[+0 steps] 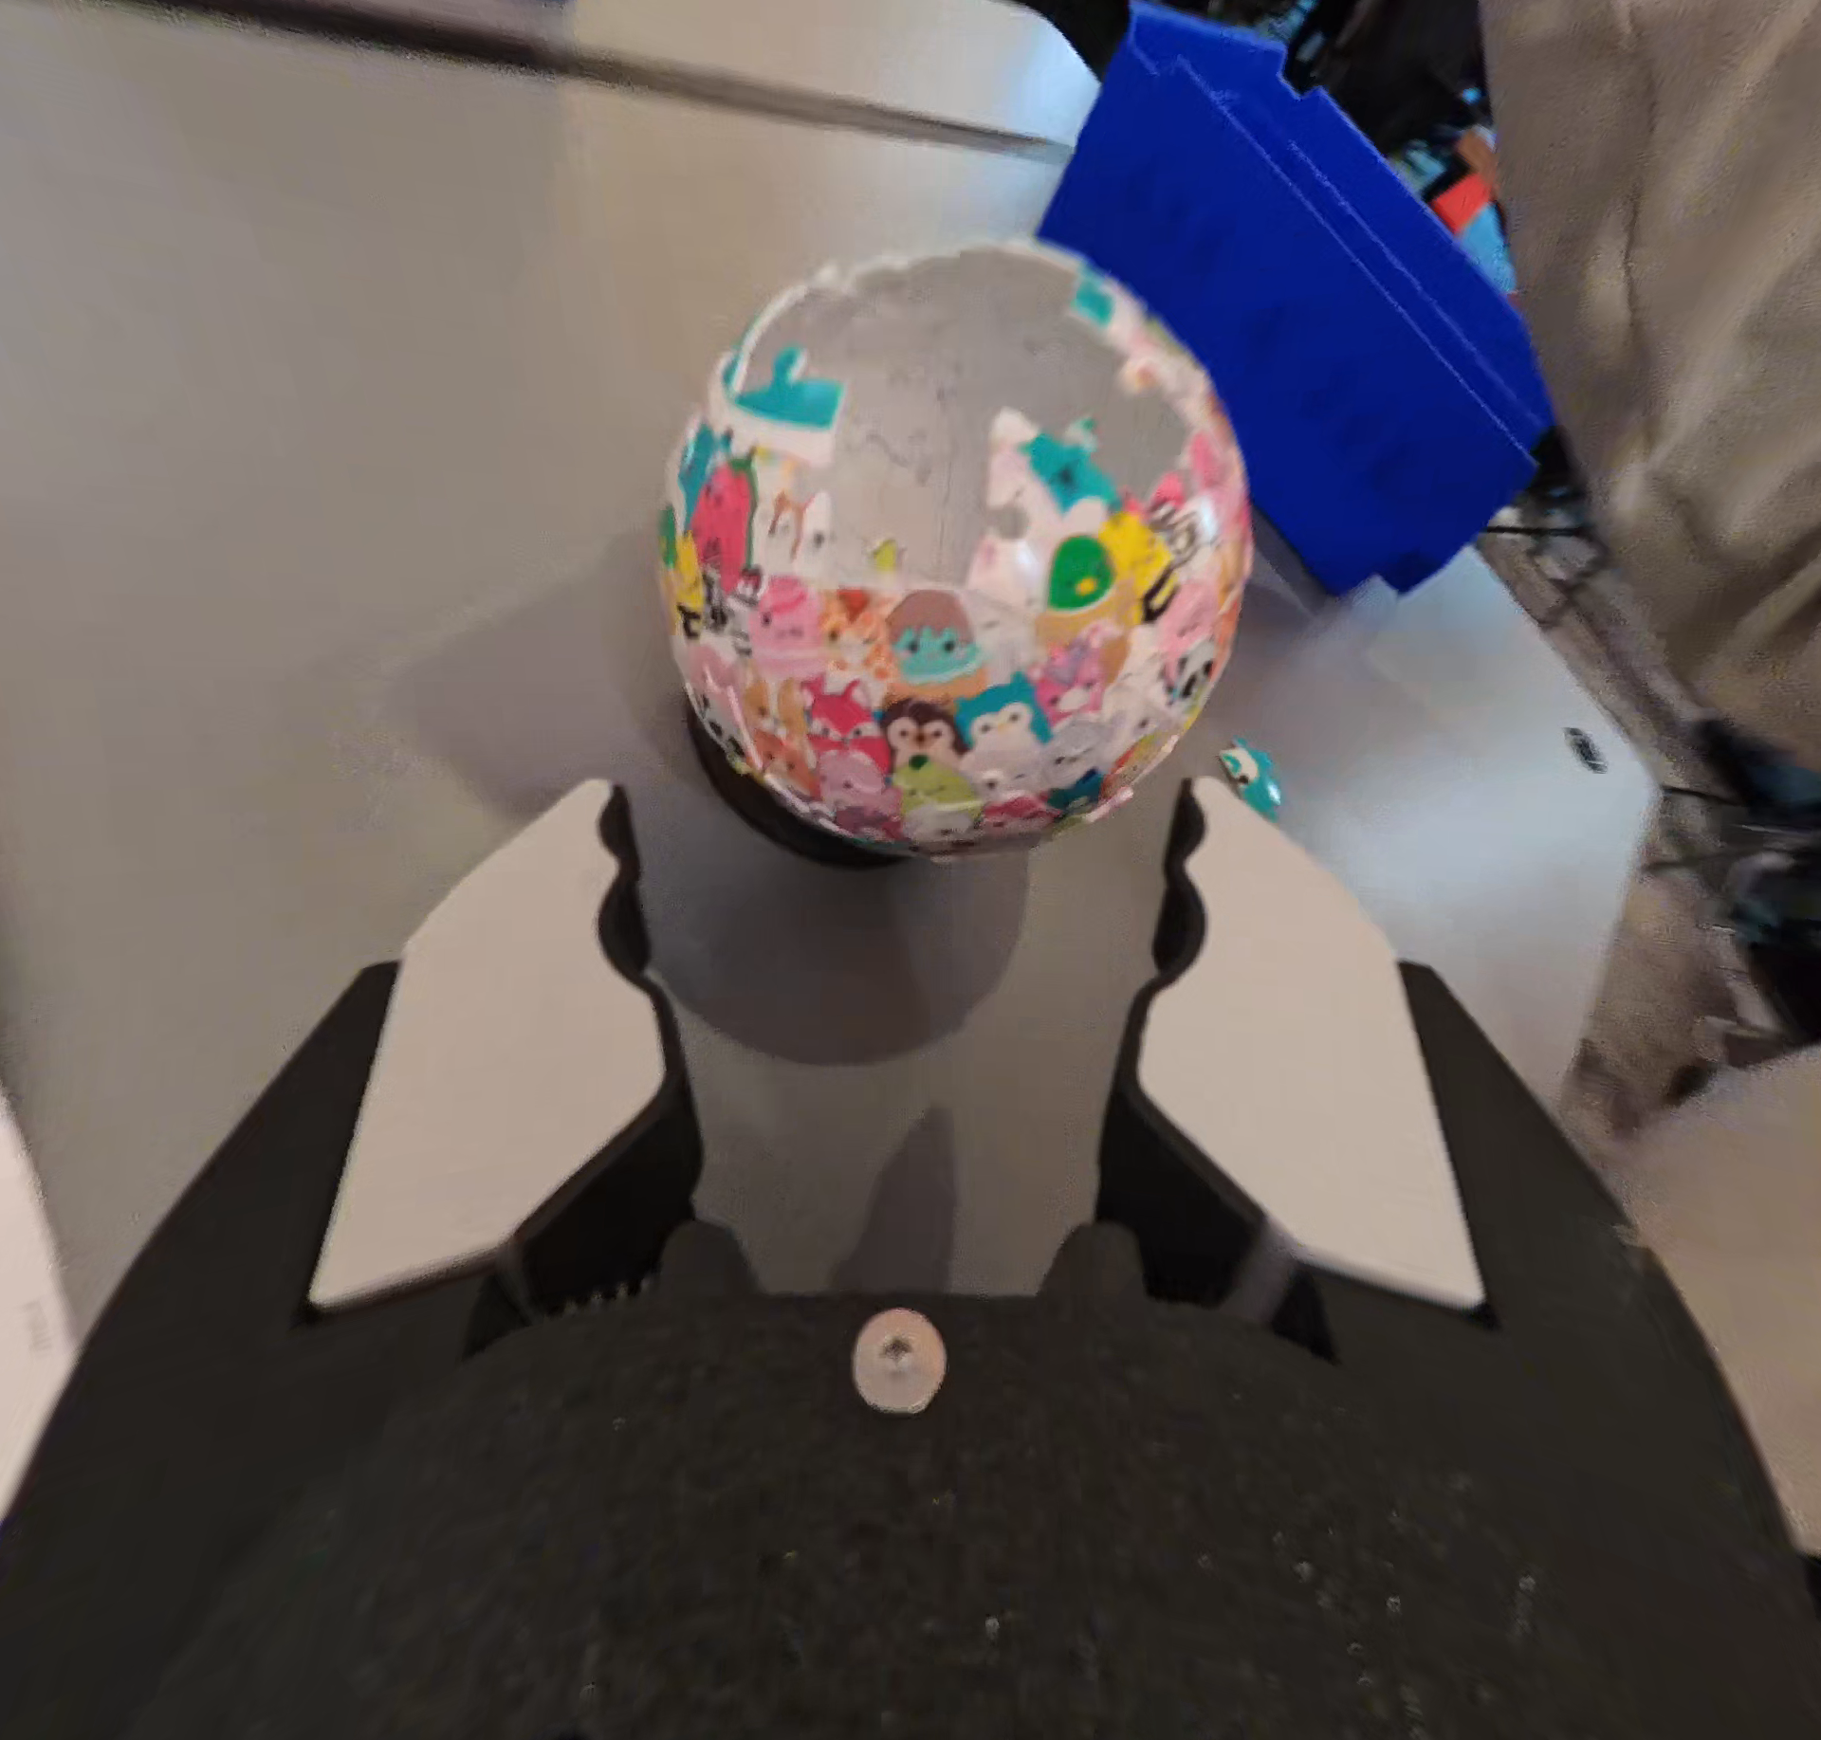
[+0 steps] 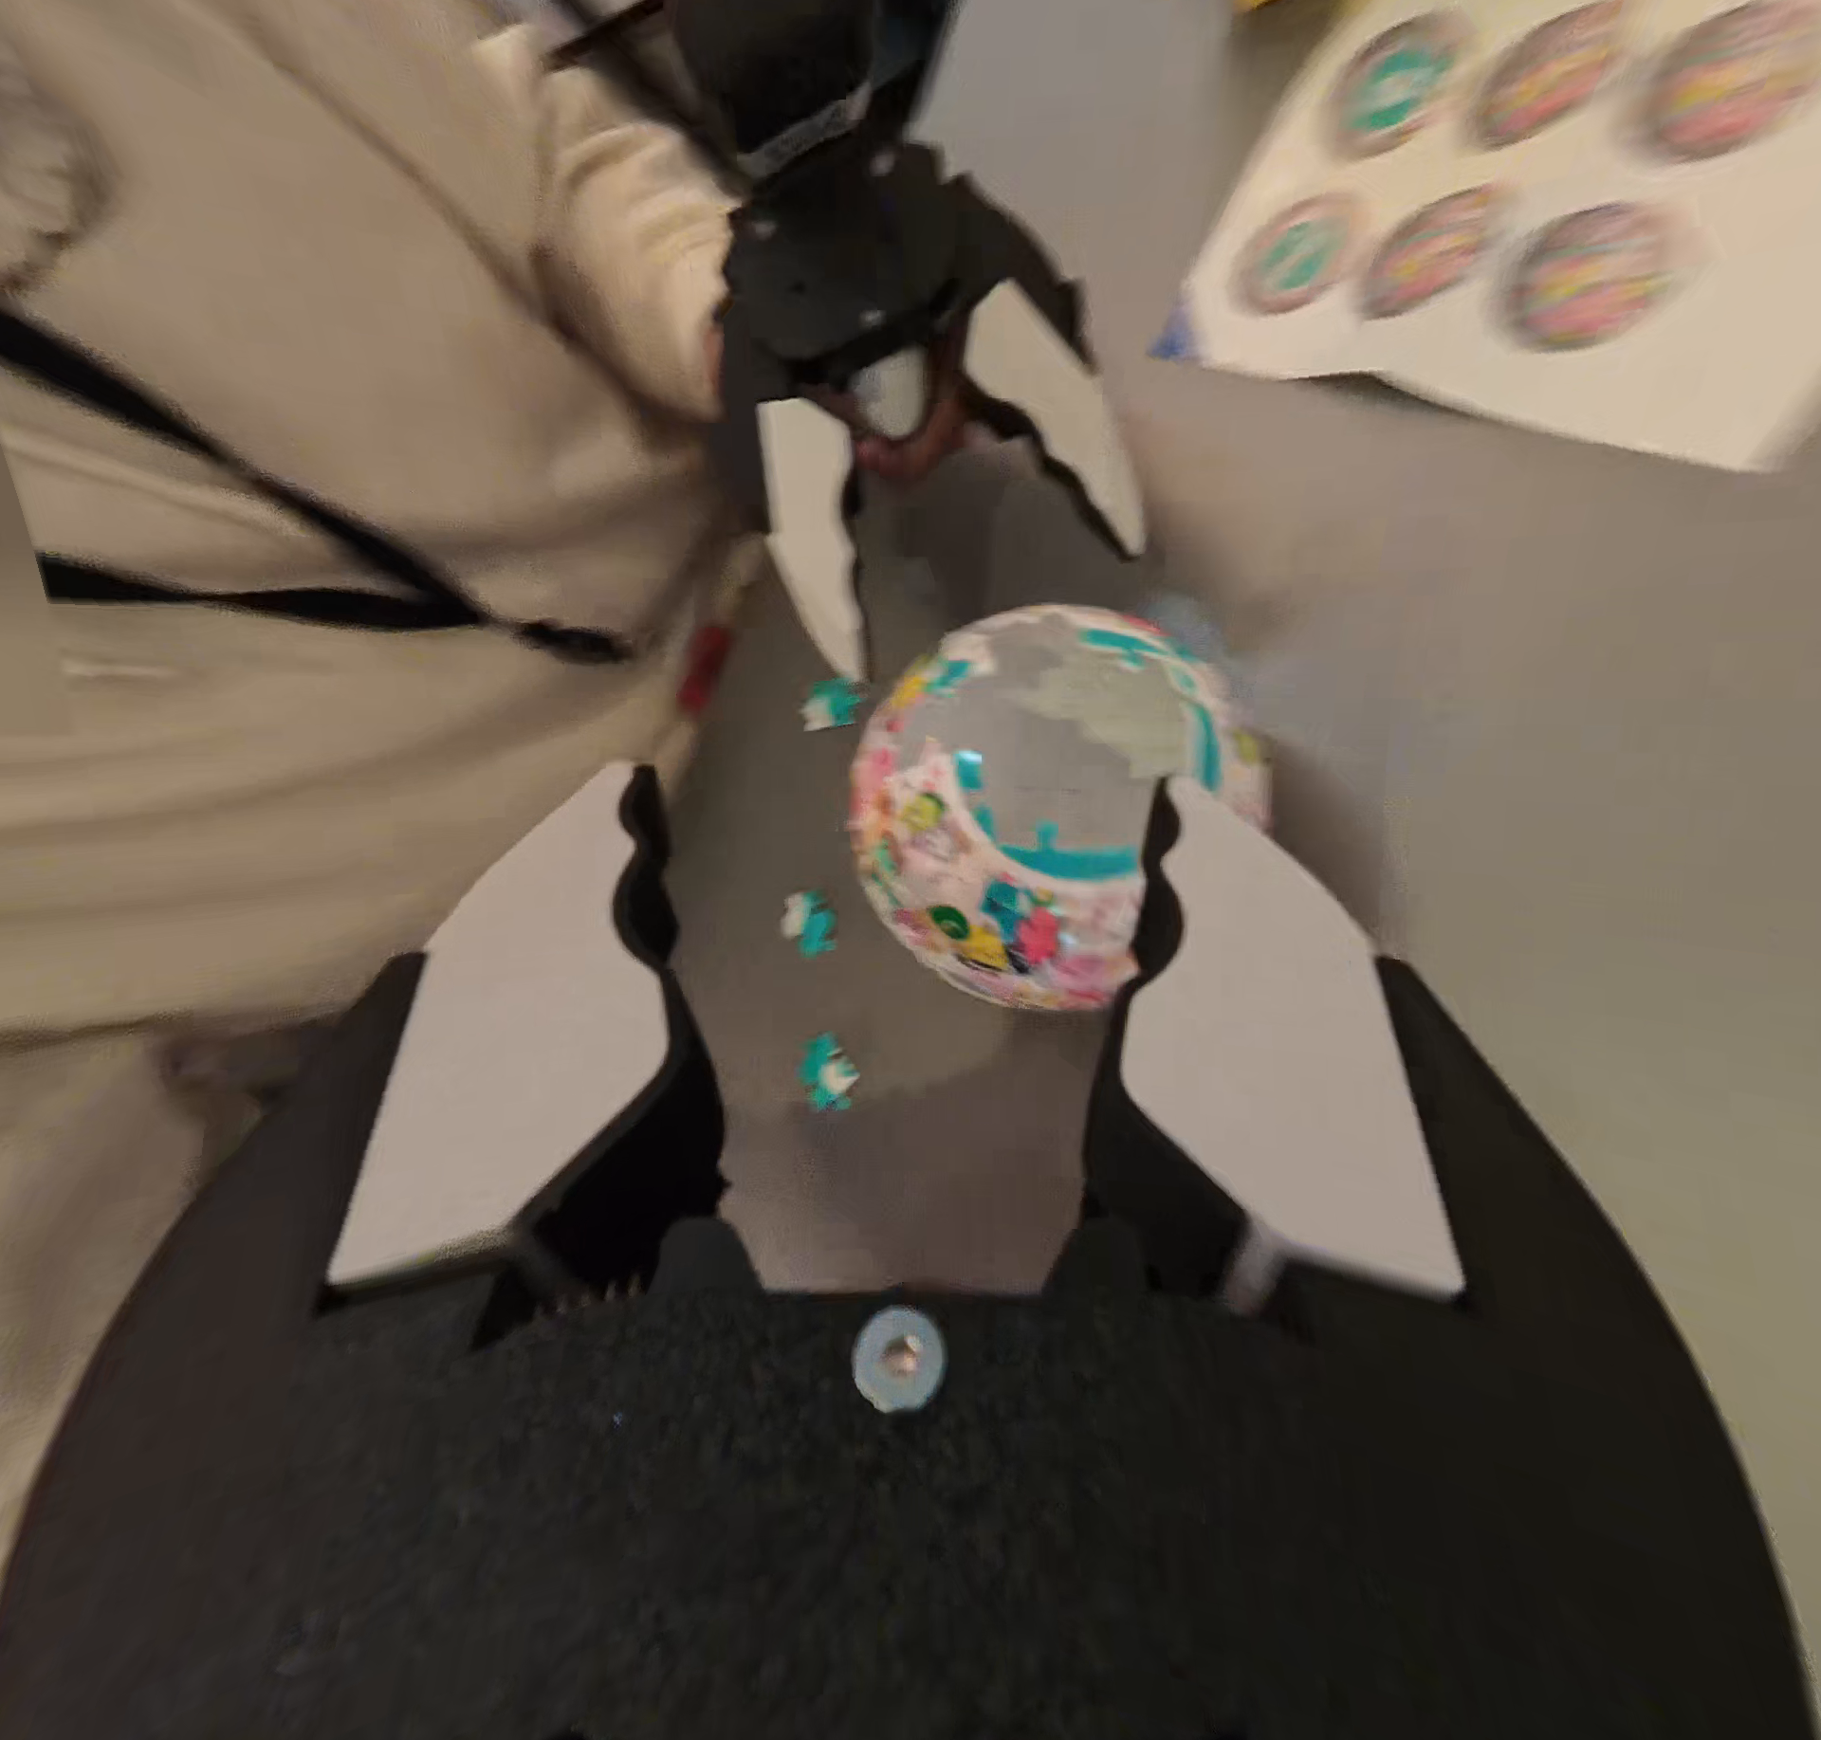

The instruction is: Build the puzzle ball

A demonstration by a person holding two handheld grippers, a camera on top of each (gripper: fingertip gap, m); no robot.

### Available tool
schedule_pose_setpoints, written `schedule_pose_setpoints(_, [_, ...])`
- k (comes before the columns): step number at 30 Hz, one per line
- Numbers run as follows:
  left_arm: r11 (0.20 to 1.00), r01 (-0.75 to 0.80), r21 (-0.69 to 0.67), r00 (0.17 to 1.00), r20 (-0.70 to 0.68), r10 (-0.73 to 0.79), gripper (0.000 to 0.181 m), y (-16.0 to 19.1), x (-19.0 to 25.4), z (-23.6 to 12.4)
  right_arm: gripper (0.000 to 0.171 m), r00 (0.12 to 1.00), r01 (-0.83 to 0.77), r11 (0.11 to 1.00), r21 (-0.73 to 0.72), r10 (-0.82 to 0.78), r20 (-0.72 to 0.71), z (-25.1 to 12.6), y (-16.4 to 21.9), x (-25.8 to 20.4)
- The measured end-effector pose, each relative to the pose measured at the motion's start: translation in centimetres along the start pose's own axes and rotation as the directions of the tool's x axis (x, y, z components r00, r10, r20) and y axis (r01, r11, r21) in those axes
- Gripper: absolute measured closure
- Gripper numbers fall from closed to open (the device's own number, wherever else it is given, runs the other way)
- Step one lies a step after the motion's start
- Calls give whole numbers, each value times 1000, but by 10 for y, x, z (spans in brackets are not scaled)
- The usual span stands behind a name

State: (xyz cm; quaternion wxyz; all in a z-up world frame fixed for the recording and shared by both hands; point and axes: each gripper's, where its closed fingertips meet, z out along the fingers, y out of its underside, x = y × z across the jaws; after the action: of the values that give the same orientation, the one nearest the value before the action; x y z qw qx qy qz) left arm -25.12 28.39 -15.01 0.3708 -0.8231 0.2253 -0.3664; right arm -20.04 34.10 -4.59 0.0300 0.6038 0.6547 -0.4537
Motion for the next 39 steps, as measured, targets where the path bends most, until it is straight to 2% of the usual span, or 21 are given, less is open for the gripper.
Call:
schedule_pose_setpoints(1, [999,40,-30,998,-47,-41,73,5,-1,4,68,994,-2,998,60,8,-106,-3,9,6])
schedule_pose_setpoints(3, [991,91,-94,982,-156,-105,68,13,3,13,56,980,-69,965,252,113,-166,4,27,5])
schedule_pose_setpoints(4, [987,96,-128,974,-191,-120,67,16,4,16,52,972,-106,936,336,168,-161,15,39,5])
schedule_pose_setpoints(8, [977,68,-201,955,-269,-122,66,21,8,27,40,933,-233,818,525,341,-118,63,87,17])
schedule_pose_setpoints(11, [976,56,-212,947,-298,-119,70,19,12,33,43,914,-286,717,636,403,-43,74,92,26])
schedule_pose_setpoints(13, [976,57,-210,947,-299,-120,69,16,13,35,46,927,-280,674,683,374,11,75,83,22])
schedule_pose_setpoints(15, [978,48,-202,954,-280,-105,69,12,11,37,44,918,-305,649,697,396,33,77,80,25])
schedule_pose_setpoints(18, [983,24,-180,964,-258,-70,69,4,8,38,49,915,-275,650,708,404,-16,79,80,31])
schedule_pose_setpoints(20, [987,0,-160,969,-244,-39,68,0,8,38,54,913,-235,663,710,402,-73,80,81,36])
schedule_pose_setpoints(24, [985,-75,-153,978,-206,42,65,-1,6,37,53,914,-126,684,718,362,-184,86,80,38])
schedule_pose_setpoints(28, [989,-51,-142,971,-239,16,66,-1,7,35,42,930,-143,620,772,350,-108,83,75,32])
schedule_pose_setpoints(30, [988,-51,-145,972,-236,15,65,-1,8,35,42,929,-159,596,787,360,-84,81,74,32])
schedule_pose_setpoints(35, [986,-79,-147,977,-208,47,59,2,11,37,47,902,-140,646,750,396,-173,87,75,40])
schedule_pose_setpoints(38, [986,-90,-140,978,-201,60,62,2,12,36,36,914,-148,592,792,387,-118,82,68,36])
schedule_pose_setpoints(39, [986,-90,-138,977,-204,60,63,2,12,35,39,917,-143,582,800,383,-115,81,68,35])
